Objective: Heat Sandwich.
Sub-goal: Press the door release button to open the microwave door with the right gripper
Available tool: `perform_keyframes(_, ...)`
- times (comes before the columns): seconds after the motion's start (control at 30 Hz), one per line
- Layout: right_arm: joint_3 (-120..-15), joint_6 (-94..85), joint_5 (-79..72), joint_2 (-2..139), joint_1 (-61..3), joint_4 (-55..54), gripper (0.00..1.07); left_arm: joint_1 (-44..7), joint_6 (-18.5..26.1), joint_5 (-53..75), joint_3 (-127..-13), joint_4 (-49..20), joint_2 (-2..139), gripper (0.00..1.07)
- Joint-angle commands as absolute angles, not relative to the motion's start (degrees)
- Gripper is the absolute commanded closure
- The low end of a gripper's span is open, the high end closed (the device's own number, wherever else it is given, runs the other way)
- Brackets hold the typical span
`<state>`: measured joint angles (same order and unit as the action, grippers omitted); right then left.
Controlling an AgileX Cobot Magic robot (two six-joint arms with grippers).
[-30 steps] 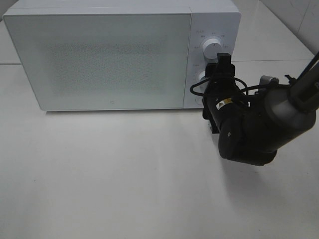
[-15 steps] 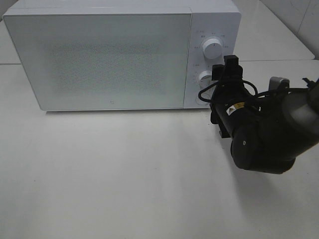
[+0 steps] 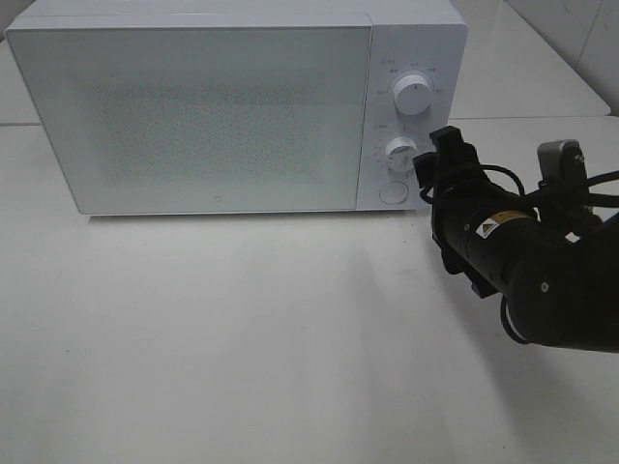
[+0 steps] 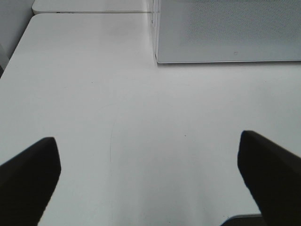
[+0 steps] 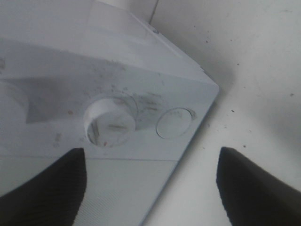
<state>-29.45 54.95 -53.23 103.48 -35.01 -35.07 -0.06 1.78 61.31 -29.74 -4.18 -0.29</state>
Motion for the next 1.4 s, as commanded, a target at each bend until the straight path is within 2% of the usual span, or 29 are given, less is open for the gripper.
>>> perform_keyframes(0.03,-29.34,41.88,-44.98,99.64,-34.78,-34.32,0.32,-0.34,1.49,61.31,-29.62,-4.41,-1.32,0.09)
perform_keyframes(0.13,-29.34,34.78,-40.57,97.69,-34.78,-34.32,0.32,-0.34,1.49,61.31,-29.62,-4.41,-1.32,0.09)
perform_keyframes(0.2,-29.62,23.15,-31.05,95.34,-33.8,-34.32,0.32,-0.34,1.49,61.31,-29.62,-4.41,-1.32,0.09)
perform_keyframes(0.3,-29.62,16.84,-26.18,94.19,-33.0,-34.26,0.32,-0.34,1.49,61.31,-29.62,-4.41,-1.32,0.09)
perform_keyframes(0.37,-29.62,6.42,-19.48,92.48,-31.28,-34.26,0.32,-0.34,1.49,61.31,-29.62,-4.41,-1.32,0.09)
perform_keyframes(0.6,-29.62,-10.14,-2.35,88.52,-27.56,-34.03,0.32,-0.34,1.49,61.31,-29.62,-4.41,-1.32,0.09)
perform_keyframes(0.83,-29.62,-15.99,7.79,85.6,-26.64,-32.49,0.32,-0.34,1.49,61.31,-29.62,-4.41,-1.32,0.09)
perform_keyframes(1.1,-33.69,-13.18,24.47,79.47,-26.64,-22.86,0.32,-0.34,1.49,61.31,-29.62,-4.41,-1.32,0.09)
perform_keyframes(1.4,-37.64,-9.8,38.9,71.05,-26.64,-18.91,0.32,-0.34,1.49,61.31,-29.62,-4.41,-1.32,0.09)
